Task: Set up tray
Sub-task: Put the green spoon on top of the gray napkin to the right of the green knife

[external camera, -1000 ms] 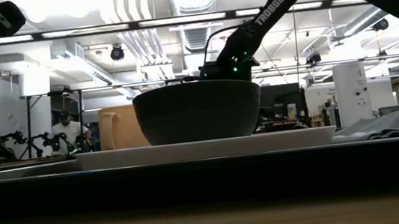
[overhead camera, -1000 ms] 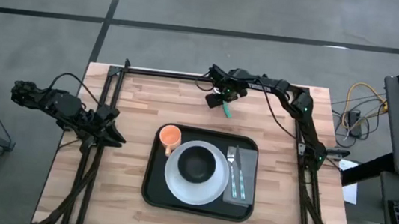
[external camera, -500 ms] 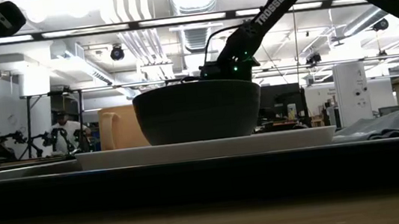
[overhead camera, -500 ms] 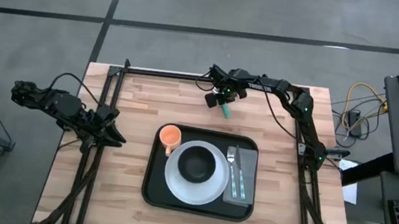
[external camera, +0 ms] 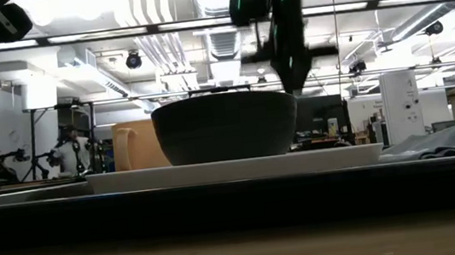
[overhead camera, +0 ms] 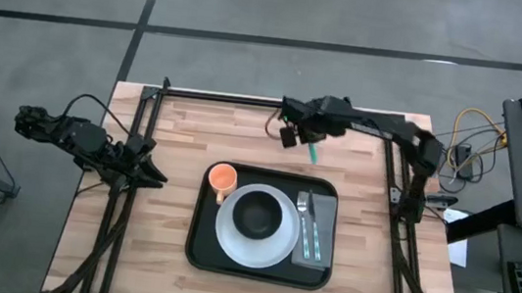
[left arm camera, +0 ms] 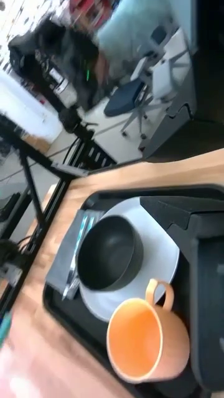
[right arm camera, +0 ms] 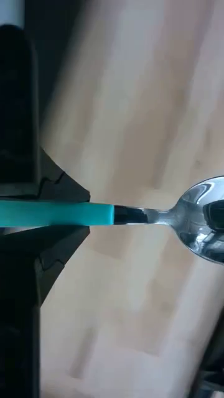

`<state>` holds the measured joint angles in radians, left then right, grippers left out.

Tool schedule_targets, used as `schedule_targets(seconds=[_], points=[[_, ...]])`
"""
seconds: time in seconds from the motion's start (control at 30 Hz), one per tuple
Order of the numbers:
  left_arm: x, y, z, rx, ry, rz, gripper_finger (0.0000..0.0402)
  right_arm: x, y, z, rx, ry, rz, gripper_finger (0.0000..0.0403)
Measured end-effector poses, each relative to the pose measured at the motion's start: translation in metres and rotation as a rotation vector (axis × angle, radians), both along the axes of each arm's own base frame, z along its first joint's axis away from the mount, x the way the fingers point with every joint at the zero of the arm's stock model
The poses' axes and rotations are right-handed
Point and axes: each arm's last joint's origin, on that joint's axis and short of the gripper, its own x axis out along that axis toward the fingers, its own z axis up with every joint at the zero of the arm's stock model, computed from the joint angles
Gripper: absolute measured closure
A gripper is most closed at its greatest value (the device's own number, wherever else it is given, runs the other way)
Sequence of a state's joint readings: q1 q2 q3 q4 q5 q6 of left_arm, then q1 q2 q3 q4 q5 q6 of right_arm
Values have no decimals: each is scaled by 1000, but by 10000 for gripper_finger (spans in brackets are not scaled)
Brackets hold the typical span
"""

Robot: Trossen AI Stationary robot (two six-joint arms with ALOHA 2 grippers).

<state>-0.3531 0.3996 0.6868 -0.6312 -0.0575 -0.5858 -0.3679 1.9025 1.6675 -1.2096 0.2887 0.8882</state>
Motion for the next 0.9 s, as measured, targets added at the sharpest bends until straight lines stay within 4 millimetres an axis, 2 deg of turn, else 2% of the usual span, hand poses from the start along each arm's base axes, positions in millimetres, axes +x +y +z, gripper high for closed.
schedule_targets(seconds=[0.1, 0.23, 0.33, 0.43, 0.6, 0.9], points=[[0, 0, 0, 24, -8, -4, 322, -7, 47, 29, -13, -89, 8, 372], [0, 0, 0, 68, -21, -20, 322, -23, 113, 50, -8, -215, -34, 372], [0, 0, 0, 73, -23, -22, 322, -38, 157, 51, 8, -262, -58, 372], [0, 0, 0, 73, -23, -22, 322, -49, 191, 40, 14, -272, -98, 372], [0, 0, 0, 73, -23, -22, 322, -58, 228, 11, 36, -233, -185, 372], [2, -1, -1, 76, -12, -24, 322, -49, 254, -41, 59, -91, -313, 372]])
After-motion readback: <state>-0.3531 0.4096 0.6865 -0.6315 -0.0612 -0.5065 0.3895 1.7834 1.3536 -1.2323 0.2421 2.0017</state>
